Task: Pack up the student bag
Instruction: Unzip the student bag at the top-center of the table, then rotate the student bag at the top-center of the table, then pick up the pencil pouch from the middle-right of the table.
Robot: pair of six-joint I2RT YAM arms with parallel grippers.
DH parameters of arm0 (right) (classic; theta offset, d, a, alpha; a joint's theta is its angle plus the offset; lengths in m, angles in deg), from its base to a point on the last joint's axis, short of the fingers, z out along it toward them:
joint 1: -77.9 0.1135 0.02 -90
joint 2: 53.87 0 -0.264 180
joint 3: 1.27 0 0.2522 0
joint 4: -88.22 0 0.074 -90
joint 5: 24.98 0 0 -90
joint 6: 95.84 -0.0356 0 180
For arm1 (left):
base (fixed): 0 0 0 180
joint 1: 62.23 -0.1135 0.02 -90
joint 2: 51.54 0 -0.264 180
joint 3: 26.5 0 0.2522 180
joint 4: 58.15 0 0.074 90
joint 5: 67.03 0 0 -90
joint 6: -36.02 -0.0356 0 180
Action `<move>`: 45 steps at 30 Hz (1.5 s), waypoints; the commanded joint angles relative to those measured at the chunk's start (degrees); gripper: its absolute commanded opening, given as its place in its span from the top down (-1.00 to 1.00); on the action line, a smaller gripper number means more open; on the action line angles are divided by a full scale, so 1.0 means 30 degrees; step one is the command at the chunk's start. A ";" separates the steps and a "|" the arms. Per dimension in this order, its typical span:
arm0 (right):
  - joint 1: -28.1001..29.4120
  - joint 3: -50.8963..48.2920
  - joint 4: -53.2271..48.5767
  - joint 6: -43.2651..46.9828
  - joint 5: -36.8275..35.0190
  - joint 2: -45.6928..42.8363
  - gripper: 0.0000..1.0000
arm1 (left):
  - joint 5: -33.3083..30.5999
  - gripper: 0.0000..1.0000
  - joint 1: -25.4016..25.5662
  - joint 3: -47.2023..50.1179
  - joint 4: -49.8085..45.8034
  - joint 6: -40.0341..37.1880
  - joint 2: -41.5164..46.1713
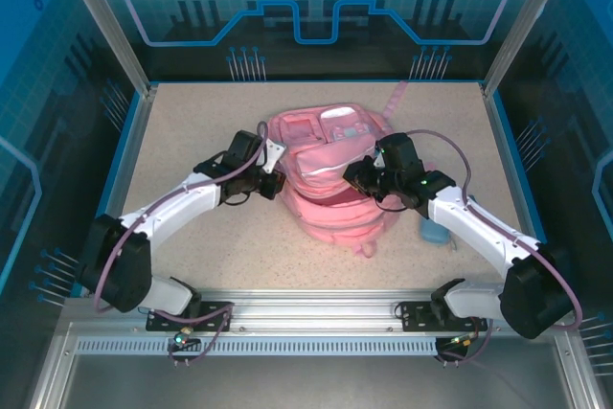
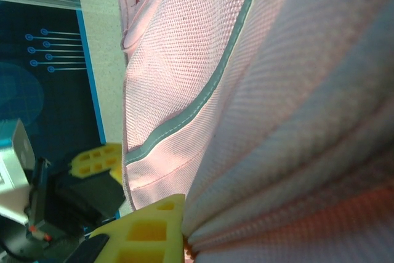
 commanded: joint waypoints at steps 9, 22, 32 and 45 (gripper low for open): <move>0.0488 0.1763 0.0157 0.2256 0.3463 0.2084 0.84 | -0.2550 1.00 -0.2163 -0.2008 -0.0382 -0.0041 -0.1661; 0.2954 0.5569 -0.0975 0.2662 0.1943 0.5771 -0.10 | -0.4196 0.02 -0.4355 -0.1884 -0.1259 0.4385 -0.0255; 0.1650 0.5423 -1.0096 0.9409 -0.8272 0.1172 -0.70 | -0.3732 -0.79 -0.4407 -0.1209 -0.3782 0.7034 0.4068; -0.7935 0.1319 -1.0928 1.2423 -0.9811 0.0944 -1.00 | -0.2794 -0.98 -0.4407 -0.0989 -0.4833 0.7348 0.6792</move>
